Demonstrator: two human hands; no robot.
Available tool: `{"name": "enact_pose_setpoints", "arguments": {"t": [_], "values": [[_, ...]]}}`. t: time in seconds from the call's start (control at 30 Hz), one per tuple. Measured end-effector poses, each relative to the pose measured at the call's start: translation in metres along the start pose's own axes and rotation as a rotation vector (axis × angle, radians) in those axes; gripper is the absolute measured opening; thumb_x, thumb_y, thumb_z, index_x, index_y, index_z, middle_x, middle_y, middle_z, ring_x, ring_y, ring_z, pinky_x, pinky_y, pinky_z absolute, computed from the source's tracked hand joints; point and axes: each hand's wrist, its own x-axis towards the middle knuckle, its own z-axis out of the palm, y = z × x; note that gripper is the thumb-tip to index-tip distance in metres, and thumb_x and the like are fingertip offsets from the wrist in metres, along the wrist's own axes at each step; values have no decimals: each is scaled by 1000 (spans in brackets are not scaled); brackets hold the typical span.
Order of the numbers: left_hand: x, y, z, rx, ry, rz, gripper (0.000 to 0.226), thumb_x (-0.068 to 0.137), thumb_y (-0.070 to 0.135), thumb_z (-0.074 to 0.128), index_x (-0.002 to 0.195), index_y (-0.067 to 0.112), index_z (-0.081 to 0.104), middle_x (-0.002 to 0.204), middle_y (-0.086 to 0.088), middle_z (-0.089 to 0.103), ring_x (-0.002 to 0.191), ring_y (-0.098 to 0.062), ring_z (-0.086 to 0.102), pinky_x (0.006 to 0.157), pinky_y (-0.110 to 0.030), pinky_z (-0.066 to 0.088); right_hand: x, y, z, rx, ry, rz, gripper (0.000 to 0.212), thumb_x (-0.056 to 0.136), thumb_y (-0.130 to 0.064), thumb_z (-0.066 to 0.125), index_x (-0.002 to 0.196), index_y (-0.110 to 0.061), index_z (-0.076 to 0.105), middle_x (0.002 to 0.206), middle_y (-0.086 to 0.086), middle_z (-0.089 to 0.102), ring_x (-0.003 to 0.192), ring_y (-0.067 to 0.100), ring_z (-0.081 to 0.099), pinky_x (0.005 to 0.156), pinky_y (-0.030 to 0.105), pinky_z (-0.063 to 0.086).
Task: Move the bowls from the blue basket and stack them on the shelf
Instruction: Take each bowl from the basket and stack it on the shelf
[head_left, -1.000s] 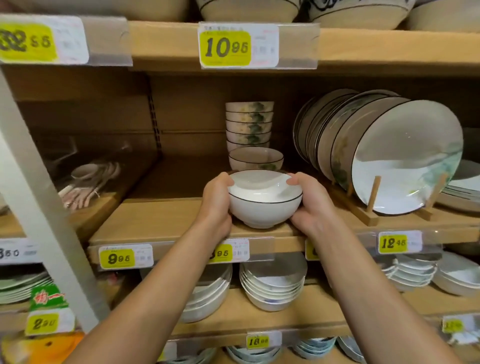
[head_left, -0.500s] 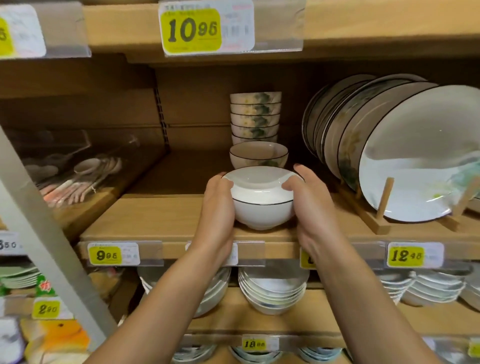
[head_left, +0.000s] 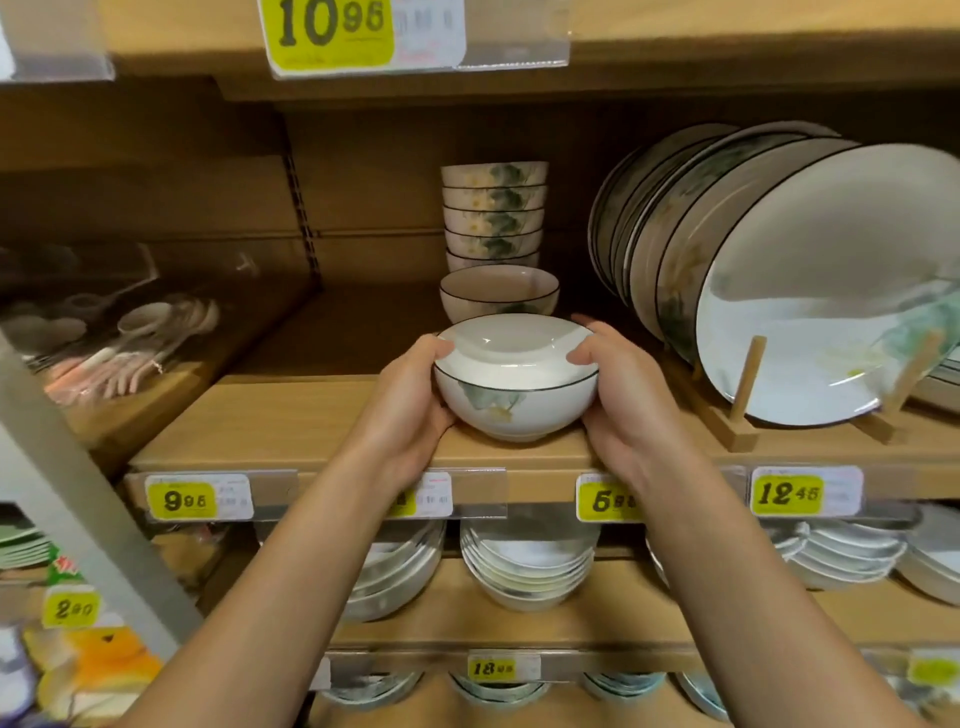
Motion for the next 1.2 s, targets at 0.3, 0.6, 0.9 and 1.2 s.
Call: {"name": "enact_pose_setpoints", "arguments": {"t": [0.3,0.6,0.9,1.2], "values": [[2,6,2,25,64,-28,32,91,14,49,121,7,59,114,-13,71,110,-26,65,99,-43,51,-9,9,-2,-39,15,-78,47,81,-27,62,128,-27,56,113,-5,67,102,12,65,81,28,56],[-6,9,3,31,162,49,32,89,27,55,114,9,61,98,-16,68,109,-29,62,92,-41,53,-1,4,-2,88,103,-14,50,84,-40,62,131,-22,57,120,-3,67,112,17,62,99,40,49],[-18,-3,6,99,128,116,52,85,26,52,135,19,45,122,-21,60,110,-16,61,95,-36,50,2,-5,3,40,173,15,16,93,-22,53,102,-19,66,109,8,71,107,27,65,97,43,51],[-9,-3,12,64,56,61,37,94,28,47,128,14,57,118,-8,69,114,-24,63,94,-41,54,5,0,6,-22,116,-51,36,87,-18,55,123,-14,59,108,2,66,100,20,63,79,33,54]]}}
